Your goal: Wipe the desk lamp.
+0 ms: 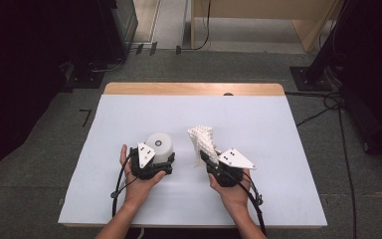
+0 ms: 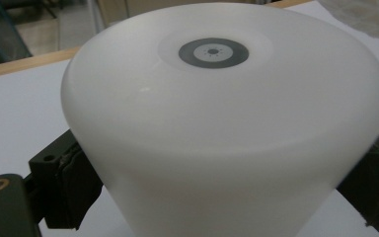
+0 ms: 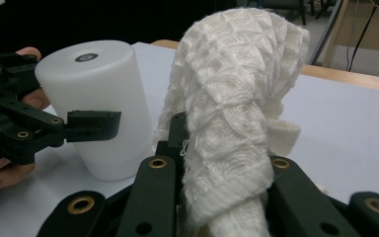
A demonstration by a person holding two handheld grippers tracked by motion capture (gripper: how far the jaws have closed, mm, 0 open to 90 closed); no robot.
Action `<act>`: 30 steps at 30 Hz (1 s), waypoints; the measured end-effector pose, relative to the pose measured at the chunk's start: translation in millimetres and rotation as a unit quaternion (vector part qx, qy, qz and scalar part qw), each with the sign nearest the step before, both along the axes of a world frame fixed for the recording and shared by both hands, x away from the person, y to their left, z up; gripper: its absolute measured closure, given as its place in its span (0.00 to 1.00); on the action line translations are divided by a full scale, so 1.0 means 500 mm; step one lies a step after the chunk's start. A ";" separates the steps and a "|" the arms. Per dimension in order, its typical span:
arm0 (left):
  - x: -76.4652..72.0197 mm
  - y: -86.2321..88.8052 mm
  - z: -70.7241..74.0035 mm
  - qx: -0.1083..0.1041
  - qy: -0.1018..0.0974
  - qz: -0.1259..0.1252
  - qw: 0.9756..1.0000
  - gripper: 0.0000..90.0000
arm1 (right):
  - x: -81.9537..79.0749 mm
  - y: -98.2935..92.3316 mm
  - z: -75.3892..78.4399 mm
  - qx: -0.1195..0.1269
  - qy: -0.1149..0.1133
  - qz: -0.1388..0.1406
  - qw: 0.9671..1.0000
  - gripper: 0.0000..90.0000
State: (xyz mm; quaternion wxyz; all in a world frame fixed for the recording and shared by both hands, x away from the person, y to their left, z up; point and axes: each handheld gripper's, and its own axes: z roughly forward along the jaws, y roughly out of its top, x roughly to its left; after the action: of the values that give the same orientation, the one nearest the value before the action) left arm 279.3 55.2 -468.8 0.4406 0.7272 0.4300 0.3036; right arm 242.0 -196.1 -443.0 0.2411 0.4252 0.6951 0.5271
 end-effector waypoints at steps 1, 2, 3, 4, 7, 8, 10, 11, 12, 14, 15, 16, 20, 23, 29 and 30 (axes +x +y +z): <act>-0.004 -0.007 0.001 -0.002 -0.001 0.013 1.000 0.04 | 0.001 0.000 -0.001 -0.001 0.000 0.001 1.000 0.84; -0.006 -0.016 0.003 0.004 0.004 0.030 1.000 0.04 | 0.001 0.001 -0.002 0.000 0.003 0.001 1.000 0.84; -0.006 -0.021 0.004 -0.002 0.007 0.040 0.999 0.04 | 0.001 0.002 -0.004 -0.001 0.004 0.001 1.000 0.84; -0.003 -0.025 0.006 -0.003 0.011 0.049 0.999 0.04 | 0.002 0.001 -0.005 -0.002 0.004 0.001 1.000 0.84; 0.006 -0.033 0.003 0.006 0.024 0.074 0.997 0.07 | 0.004 0.003 -0.013 -0.005 0.008 0.002 1.000 0.84; 0.009 -0.034 0.000 0.006 0.030 0.073 0.997 0.07 | 0.004 0.005 -0.015 -0.003 0.011 0.003 1.000 0.84; 0.008 -0.034 -0.001 0.007 0.027 0.071 0.997 0.08 | 0.005 0.006 -0.019 -0.007 0.013 0.004 1.000 0.84; 0.007 -0.030 0.000 0.003 0.027 0.063 0.998 0.09 | 0.005 0.008 -0.020 -0.007 0.014 0.004 1.000 0.84; 0.008 -0.027 0.001 0.003 0.027 0.059 0.998 0.09 | 0.005 0.008 -0.021 -0.008 0.014 0.005 1.000 0.84; 0.009 -0.015 0.003 -0.011 0.022 0.038 0.999 0.09 | 0.005 0.009 -0.021 -0.009 0.014 0.005 1.000 0.84; 0.010 -0.006 0.007 -0.028 0.022 0.017 0.999 0.09 | 0.005 0.009 -0.022 -0.010 0.015 0.005 1.000 0.84; 0.012 0.003 0.012 -0.046 0.022 -0.008 0.999 0.09 | 0.005 0.010 -0.022 -0.009 0.018 0.006 1.000 0.84; 0.021 0.038 0.036 -0.137 0.035 -0.141 0.980 0.09 | 0.004 0.016 -0.027 -0.010 0.021 0.011 1.000 0.84; 0.020 0.045 0.046 -0.163 0.042 -0.190 0.967 0.09 | -0.002 0.029 -0.027 -0.013 0.018 0.023 0.999 0.84; 0.015 0.033 0.049 -0.163 0.057 -0.242 0.955 0.10 | -0.018 0.054 -0.019 -0.020 0.009 0.040 0.999 0.84; 0.016 0.032 0.048 -0.165 0.061 -0.246 0.953 0.10 | -0.019 0.055 -0.018 -0.020 0.010 0.040 0.999 0.84</act>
State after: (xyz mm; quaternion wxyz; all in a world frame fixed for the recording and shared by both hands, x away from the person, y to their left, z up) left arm 287.5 71.4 -445.0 0.5887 0.7447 0.3075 0.0656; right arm 232.5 -168.4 -452.0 0.2220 0.3973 0.7243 0.5179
